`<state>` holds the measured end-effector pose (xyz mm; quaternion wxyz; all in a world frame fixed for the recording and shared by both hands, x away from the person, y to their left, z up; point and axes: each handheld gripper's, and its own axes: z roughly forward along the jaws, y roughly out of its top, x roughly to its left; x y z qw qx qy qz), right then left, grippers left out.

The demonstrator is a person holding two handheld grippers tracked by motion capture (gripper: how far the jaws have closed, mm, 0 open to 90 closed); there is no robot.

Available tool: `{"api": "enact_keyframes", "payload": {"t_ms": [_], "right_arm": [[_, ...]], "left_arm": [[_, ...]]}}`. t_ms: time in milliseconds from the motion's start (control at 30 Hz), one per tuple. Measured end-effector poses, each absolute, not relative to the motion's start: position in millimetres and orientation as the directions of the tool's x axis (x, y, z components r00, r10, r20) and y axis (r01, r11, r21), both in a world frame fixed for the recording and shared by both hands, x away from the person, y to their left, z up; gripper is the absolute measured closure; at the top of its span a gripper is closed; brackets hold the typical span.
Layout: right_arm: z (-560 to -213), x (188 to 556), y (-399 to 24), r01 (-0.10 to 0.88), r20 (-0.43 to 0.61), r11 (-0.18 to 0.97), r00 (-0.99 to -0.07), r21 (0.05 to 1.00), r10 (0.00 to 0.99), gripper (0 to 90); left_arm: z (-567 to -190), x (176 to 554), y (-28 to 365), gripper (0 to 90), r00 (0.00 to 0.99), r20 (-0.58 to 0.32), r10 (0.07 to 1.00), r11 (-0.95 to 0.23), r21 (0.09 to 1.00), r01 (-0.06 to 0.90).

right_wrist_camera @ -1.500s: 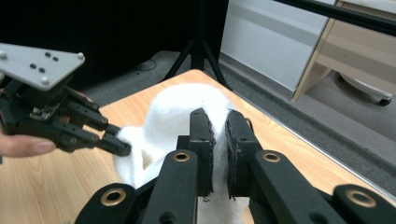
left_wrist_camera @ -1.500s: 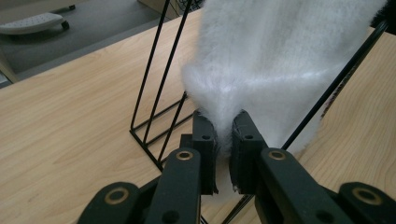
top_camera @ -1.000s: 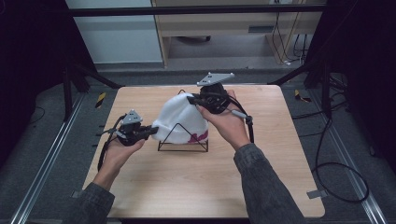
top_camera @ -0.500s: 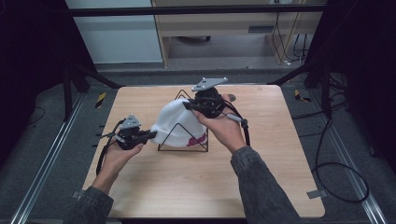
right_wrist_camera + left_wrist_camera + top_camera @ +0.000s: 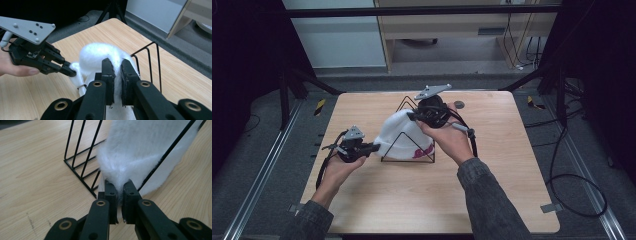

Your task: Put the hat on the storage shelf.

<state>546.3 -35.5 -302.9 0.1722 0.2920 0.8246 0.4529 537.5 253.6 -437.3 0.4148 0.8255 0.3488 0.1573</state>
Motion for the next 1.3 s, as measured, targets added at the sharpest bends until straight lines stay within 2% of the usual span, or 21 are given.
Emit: {"api": "enact_keyframes", "payload": {"t_ms": [533,667,867,967,1167,1233,1300], "right_arm": [[-315,554,-29,0.355,-0.006,0.423,-0.761,0.834,0.649,82.6],[-318,553,-28,0.355,-0.003,0.431,-0.769,0.83,0.639,77.4],[-316,543,-32,0.351,0.003,0.411,-0.763,0.841,0.646,61.0],[-314,537,-34,0.35,0.011,0.399,-0.763,0.848,0.646,56.5],[-313,523,-41,0.331,-0.021,0.405,-0.752,0.852,0.659,42.3],[-314,520,-45,0.333,-0.016,0.391,-0.743,0.858,0.669,35.6],[-314,518,-47,0.33,-0.016,0.384,-0.741,0.862,0.672,33.4]], "left_arm": [[-451,548,252,84.3,0.694,-0.05,0.718,-0.411,0.774,0.481],[-452,547,251,82.8,0.696,-0.038,0.717,-0.43,0.762,0.484],[-446,535,257,67.3,0.678,0.003,0.735,-0.431,0.773,0.464],[-443,529,261,57.5,0.665,0.017,0.747,-0.422,0.784,0.455],[-440,518,264,21.8,0.674,0.013,0.739,-0.421,0.79,0.446],[-440,513,264,12.5,0.679,0.003,0.734,-0.42,0.787,0.451],[-440,510,265,10.1,0.68,-0.002,0.733,-0.416,0.79,0.451]]}}
